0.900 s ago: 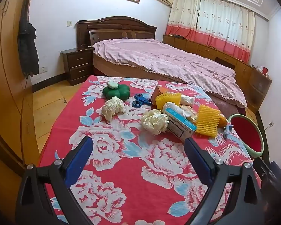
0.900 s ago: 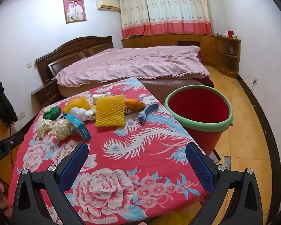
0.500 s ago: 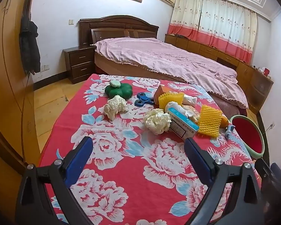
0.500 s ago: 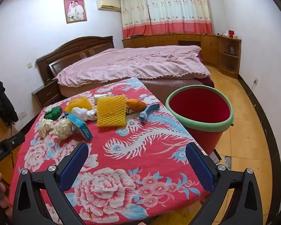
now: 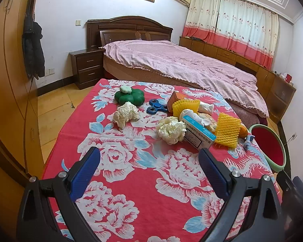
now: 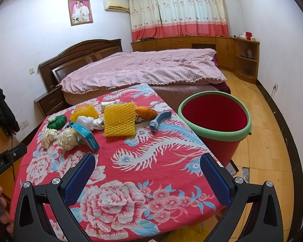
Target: Collect trash
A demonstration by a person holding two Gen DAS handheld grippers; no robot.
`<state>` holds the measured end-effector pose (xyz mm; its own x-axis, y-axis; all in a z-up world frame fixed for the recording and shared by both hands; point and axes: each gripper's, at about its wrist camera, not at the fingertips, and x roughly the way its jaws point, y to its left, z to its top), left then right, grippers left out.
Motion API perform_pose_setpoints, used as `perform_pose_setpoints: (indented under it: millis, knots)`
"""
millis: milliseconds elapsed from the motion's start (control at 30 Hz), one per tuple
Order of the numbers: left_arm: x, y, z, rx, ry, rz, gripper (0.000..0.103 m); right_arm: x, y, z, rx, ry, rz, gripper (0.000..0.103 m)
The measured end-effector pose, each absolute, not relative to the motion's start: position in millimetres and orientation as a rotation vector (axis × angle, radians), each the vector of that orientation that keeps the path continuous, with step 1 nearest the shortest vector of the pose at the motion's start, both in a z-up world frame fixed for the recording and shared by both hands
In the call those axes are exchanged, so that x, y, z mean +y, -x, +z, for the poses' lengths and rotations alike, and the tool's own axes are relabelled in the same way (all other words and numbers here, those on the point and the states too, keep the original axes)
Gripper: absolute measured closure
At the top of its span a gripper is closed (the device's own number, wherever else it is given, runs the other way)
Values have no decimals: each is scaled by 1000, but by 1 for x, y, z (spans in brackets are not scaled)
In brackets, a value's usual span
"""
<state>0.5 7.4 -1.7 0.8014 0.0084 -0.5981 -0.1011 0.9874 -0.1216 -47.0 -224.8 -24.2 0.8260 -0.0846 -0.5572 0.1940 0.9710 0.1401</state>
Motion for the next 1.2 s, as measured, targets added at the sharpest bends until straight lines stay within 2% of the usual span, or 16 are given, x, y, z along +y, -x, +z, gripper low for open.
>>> perform_pose_setpoints:
  millis: [1200]
  knots:
    - [8, 0, -2, 638, 150, 63, 6, -227, 47, -25, 583, -204, -151, 0]
